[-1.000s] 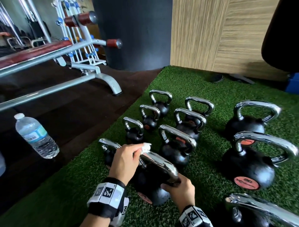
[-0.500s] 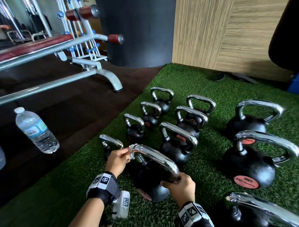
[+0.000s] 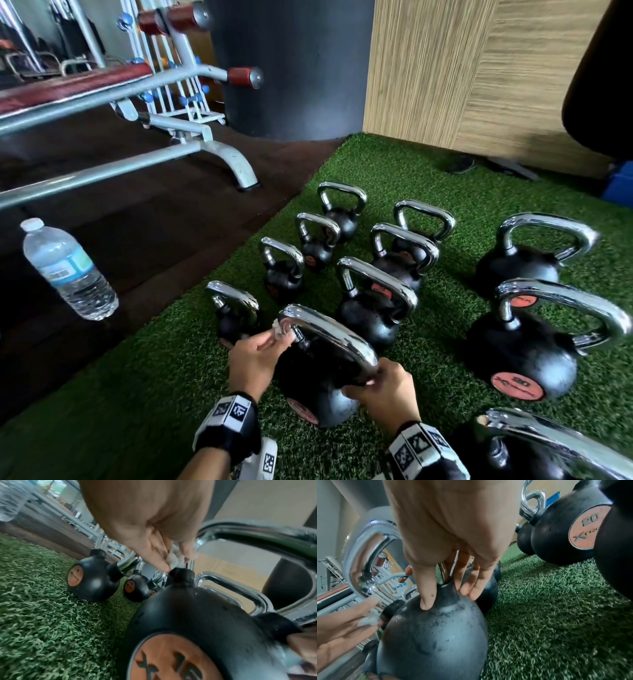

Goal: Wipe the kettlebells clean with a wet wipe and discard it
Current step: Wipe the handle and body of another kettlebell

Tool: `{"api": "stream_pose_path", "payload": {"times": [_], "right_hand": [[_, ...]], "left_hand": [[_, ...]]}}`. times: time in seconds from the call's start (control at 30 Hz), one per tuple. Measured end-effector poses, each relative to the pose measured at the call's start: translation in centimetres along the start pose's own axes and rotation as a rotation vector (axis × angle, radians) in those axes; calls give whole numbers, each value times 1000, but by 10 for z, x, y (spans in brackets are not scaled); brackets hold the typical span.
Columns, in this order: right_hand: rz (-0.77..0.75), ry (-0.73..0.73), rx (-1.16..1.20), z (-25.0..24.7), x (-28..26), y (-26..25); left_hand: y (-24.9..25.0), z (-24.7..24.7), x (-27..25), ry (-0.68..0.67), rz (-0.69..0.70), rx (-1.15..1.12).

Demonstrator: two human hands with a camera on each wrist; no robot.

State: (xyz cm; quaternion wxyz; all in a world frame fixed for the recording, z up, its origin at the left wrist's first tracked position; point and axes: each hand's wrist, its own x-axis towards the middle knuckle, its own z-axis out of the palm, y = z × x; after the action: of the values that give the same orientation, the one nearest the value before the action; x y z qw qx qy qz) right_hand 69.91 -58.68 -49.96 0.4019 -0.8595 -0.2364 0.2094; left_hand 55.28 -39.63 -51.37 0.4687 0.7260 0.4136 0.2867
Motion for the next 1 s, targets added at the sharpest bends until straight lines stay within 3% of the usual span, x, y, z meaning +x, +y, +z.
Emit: {"api": "stream_pose_path", "payload": {"times": [0.1, 0.2, 0.27, 0.37, 0.47, 0.6, 0.67, 0.77, 0.83, 1.0], "right_hand": [[-86, -37, -60, -10, -3, -1], [-188, -95, -106, -14, -8, -1], [-250, -183, -163, -11, -11, -5], [-318, -260, -194, 5, -17, -13], [-291, -203, -101, 25, -14, -25], [-178, 23, -54, 29, 7, -27], [-38, -51, -66, 29, 14, -22], [57, -199, -48, 35, 19, -20], [65, -196, -11, 39, 23, -19], [97, -163, 60, 40, 27, -16]], "left_hand": [[1, 6, 6, 105, -23, 72], [11, 13, 14, 171, 223, 199], [24, 23, 24, 172, 301, 266], [49, 41, 45, -13, 291, 497], [64, 46, 66, -279, 257, 664], [56, 34, 85, -492, 212, 378], [52, 33, 86, -534, 243, 362], [57, 34, 87, -514, 306, 346], [64, 35, 90, -483, 329, 349], [67, 33, 93, -407, 225, 244]]}}
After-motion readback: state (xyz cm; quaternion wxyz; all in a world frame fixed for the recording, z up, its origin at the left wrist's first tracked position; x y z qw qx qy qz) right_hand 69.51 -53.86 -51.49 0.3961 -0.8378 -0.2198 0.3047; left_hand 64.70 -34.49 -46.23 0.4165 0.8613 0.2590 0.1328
